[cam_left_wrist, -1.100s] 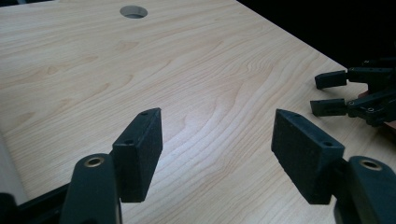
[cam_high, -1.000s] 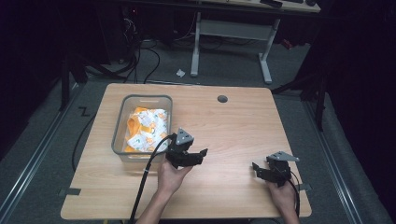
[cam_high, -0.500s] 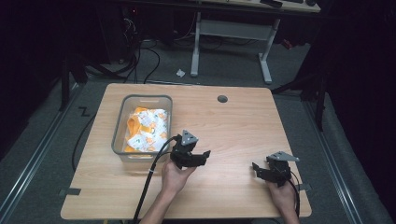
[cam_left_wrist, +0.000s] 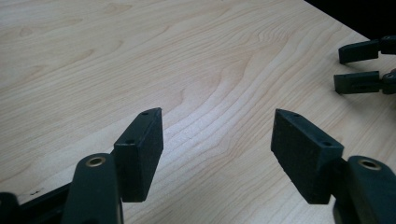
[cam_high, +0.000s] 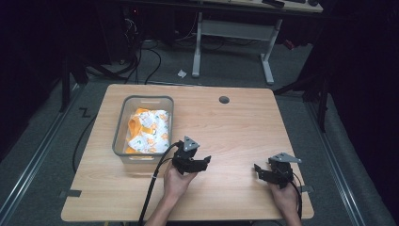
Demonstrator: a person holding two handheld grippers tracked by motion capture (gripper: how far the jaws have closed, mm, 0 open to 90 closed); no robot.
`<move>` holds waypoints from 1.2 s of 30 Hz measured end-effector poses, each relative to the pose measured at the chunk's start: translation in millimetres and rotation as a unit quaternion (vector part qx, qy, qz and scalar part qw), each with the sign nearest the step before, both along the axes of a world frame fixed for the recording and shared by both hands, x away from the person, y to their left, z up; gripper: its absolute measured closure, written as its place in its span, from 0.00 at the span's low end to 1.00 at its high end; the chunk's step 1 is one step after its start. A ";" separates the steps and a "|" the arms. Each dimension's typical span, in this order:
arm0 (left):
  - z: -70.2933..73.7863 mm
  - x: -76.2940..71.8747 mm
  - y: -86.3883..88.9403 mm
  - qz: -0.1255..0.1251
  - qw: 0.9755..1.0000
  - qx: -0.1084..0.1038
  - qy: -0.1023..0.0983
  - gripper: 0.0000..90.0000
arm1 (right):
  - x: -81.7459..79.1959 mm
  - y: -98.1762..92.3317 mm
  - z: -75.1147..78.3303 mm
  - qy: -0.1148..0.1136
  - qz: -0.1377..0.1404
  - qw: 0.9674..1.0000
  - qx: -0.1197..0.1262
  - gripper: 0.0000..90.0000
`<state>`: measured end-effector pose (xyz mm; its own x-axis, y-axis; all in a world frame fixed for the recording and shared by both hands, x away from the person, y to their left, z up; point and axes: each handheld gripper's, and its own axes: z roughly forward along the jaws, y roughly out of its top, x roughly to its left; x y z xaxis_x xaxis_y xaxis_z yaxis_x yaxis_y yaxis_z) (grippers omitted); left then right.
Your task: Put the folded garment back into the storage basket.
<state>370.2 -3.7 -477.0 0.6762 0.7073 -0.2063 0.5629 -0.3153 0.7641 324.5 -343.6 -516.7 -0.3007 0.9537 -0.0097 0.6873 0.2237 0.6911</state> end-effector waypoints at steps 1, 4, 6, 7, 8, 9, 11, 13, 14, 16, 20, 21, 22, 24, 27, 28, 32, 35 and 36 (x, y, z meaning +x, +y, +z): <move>-2.0 0.2 -0.6 0.000 1.000 0.001 0.002 0.38 | 0.1 -0.1 0.0 0.000 0.001 1.000 0.000 0.34; -7.1 0.5 -2.5 0.001 1.000 0.008 0.007 0.38 | 0.0 0.0 0.0 0.000 0.000 1.000 0.000 0.34; -9.3 1.0 -4.0 0.003 1.000 0.013 0.005 0.38 | 0.0 0.0 0.0 0.000 0.000 1.000 0.000 0.34; -10.0 1.3 -4.6 0.005 1.000 0.016 0.003 0.38 | 0.0 0.0 0.0 0.000 0.000 1.000 0.000 0.34; -11.0 1.5 -5.4 0.006 1.000 0.018 0.002 0.38 | 0.0 0.0 0.0 0.000 0.000 1.000 0.000 0.34; -12.2 1.8 -6.3 0.007 1.000 0.022 0.001 0.38 | 0.0 0.0 0.0 0.000 0.001 1.000 0.000 0.34; -15.1 2.5 -8.7 0.006 1.000 0.028 0.004 0.38 | 0.0 -0.1 0.0 0.000 0.001 1.000 0.000 0.34; -17.4 2.9 -10.9 0.004 0.999 0.035 0.007 0.38 | 0.0 0.0 0.0 0.000 0.000 1.000 0.000 0.34; -18.3 3.0 -11.6 0.002 0.999 0.036 0.007 0.38 | 0.0 0.0 0.0 0.000 0.000 1.000 0.000 0.34; -19.9 3.4 -12.8 0.003 0.999 0.041 0.006 0.38 | 0.0 0.0 0.0 0.000 0.001 1.000 0.000 0.34; -23.6 4.5 -14.9 0.004 0.999 0.049 0.008 0.38 | -0.1 0.0 0.0 0.000 0.000 1.000 0.000 0.34; -24.4 4.5 -15.5 0.004 0.999 0.050 0.009 0.38 | 0.0 0.0 0.0 0.000 0.000 1.000 0.000 0.34; -25.0 4.8 -15.7 0.003 0.999 0.053 0.010 0.38 | -0.1 0.0 0.0 0.000 0.001 1.000 0.000 0.34; -26.0 5.2 -16.2 0.004 0.998 0.058 0.009 0.38 | -0.1 0.0 0.0 0.000 0.001 1.000 0.000 0.34; -28.5 5.8 -17.0 0.008 0.998 0.065 0.007 0.38 | -0.2 0.1 0.0 0.000 0.000 1.000 0.000 0.34; -29.3 6.2 -17.1 0.008 0.998 0.066 0.007 0.38 | -0.1 0.0 0.0 0.000 0.001 1.000 0.000 0.34; -33.5 6.8 -16.4 0.013 0.998 0.065 0.011 0.38 | -0.1 0.0 0.0 0.000 0.001 1.000 0.000 0.34; -36.5 7.0 -15.6 0.017 0.997 0.072 0.009 0.38 | -0.1 0.0 0.0 0.000 0.001 1.000 0.000 0.34; -37.6 7.1 -15.1 0.019 0.997 0.071 0.010 0.38 | -0.1 0.0 0.0 -0.001 0.001 1.000 0.000 0.34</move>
